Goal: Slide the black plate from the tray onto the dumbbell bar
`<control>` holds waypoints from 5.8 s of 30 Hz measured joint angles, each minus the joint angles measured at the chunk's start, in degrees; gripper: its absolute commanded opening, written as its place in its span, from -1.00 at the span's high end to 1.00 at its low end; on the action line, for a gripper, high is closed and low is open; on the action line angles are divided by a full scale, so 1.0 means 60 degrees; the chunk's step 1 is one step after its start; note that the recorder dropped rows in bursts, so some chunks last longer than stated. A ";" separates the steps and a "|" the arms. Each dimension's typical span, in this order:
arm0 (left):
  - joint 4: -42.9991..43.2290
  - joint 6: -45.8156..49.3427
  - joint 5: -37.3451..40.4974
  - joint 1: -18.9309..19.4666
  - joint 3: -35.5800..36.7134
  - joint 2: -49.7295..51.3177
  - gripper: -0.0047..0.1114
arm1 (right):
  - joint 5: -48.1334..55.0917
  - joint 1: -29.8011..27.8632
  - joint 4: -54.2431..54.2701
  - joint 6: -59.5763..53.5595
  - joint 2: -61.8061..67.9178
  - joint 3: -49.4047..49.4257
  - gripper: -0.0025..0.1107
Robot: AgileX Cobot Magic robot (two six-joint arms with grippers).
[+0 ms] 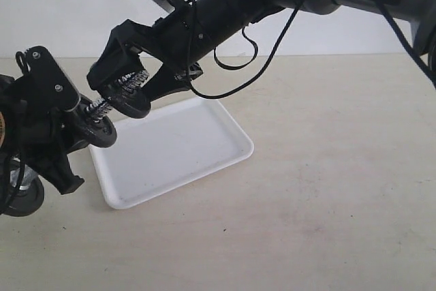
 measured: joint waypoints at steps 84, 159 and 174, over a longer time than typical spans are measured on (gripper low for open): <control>-0.6932 0.3623 0.1426 0.0020 -0.0008 0.1182 0.84 | 0.0221 -0.1271 -0.1881 -0.1428 -0.1427 -0.0085 -0.90; -1.3190 0.5512 0.1857 0.2353 -0.2208 0.3513 0.84 | 0.0228 -0.1271 -0.2024 -0.1382 -0.1427 -0.0085 -0.90; -1.3190 0.5553 0.2211 0.2365 -0.3129 0.3927 0.84 | 0.0228 -0.1271 -0.2024 -0.1399 -0.1427 -0.0085 -0.90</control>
